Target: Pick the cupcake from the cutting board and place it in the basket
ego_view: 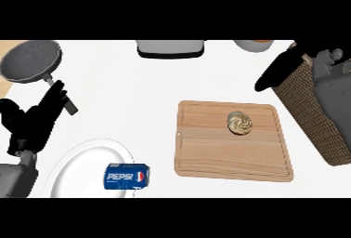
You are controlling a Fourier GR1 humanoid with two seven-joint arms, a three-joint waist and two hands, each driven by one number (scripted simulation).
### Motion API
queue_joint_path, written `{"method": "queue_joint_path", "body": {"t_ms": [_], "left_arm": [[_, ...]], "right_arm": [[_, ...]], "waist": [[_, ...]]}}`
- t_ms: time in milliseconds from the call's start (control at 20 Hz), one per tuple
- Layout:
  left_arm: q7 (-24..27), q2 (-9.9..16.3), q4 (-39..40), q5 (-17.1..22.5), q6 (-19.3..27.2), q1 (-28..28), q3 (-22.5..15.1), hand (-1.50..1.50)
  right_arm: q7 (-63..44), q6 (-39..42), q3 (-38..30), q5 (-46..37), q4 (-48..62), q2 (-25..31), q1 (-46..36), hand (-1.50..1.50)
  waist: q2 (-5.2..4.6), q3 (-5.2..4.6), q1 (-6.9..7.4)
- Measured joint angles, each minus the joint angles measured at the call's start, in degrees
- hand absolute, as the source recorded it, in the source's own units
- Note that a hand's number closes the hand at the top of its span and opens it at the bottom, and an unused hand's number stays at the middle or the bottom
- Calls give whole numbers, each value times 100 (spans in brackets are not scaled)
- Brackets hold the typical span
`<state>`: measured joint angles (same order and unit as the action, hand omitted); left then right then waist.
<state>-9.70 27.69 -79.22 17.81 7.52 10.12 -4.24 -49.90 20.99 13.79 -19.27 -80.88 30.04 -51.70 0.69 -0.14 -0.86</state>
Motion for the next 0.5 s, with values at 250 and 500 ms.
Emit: {"method": "queue_joint_path", "body": {"t_ms": [250,500], "left_arm": [[-6,-112,43,-97,60,58,25,0],[-37,-155,35,-148,-13,57,102,0]], "right_arm": [[-348,728,-481,986,-611,240,223,-150],[-393,864,-1027,1726,-1543,467,1043,-150]], "waist": [[-14,7,-27],[-27,12,-17]]}}
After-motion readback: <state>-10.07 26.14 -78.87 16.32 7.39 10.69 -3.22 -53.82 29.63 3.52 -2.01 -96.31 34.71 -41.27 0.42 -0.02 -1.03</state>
